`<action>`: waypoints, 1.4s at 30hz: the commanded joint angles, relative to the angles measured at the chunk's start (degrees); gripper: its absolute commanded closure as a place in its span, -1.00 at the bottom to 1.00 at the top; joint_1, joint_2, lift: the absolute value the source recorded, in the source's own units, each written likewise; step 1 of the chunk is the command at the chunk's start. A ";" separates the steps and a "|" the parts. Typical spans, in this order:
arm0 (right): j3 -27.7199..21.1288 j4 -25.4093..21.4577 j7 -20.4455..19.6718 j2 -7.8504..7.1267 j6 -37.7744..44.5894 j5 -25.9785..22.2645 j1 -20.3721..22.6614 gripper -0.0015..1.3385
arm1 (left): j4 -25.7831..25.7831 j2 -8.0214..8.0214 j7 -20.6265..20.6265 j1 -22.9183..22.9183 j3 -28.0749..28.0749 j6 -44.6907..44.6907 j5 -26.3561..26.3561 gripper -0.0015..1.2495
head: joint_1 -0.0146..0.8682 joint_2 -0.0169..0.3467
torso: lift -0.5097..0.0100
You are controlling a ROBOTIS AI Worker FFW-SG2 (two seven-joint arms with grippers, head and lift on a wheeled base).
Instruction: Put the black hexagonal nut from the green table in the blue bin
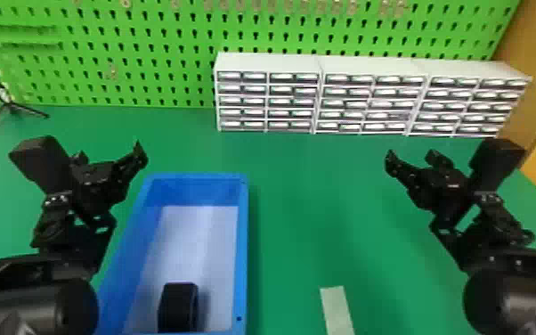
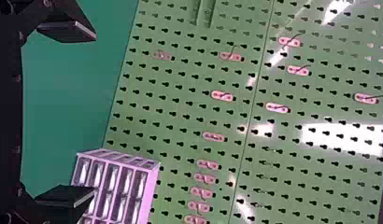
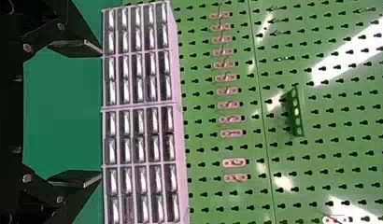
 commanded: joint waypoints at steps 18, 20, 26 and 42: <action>0.95 -0.01 0.02 0.49 0.68 0.99 -1.41 -0.48 | 0.00 0.00 0.00 -0.18 0.05 0.00 -0.03 -0.80 | 0.60 -0.86 | 0.59; 0.95 -0.01 0.02 0.49 0.77 0.99 -1.49 -0.48 | 0.00 -0.09 0.00 -0.10 0.05 0.00 -0.03 -0.80 | 0.60 -0.86 | 0.59; 0.95 -0.01 0.02 0.23 0.86 0.90 -1.67 -0.48 | 0.00 -0.09 0.00 -0.10 0.05 0.00 0.15 -0.80 | 0.60 -0.86 | 0.59; 2.35 -0.01 -0.07 -1.88 1.30 0.02 -2.20 -0.47 | 0.09 -0.26 0.00 -1.06 -0.39 0.00 -0.20 -0.80 | 0.60 -0.86 | 0.59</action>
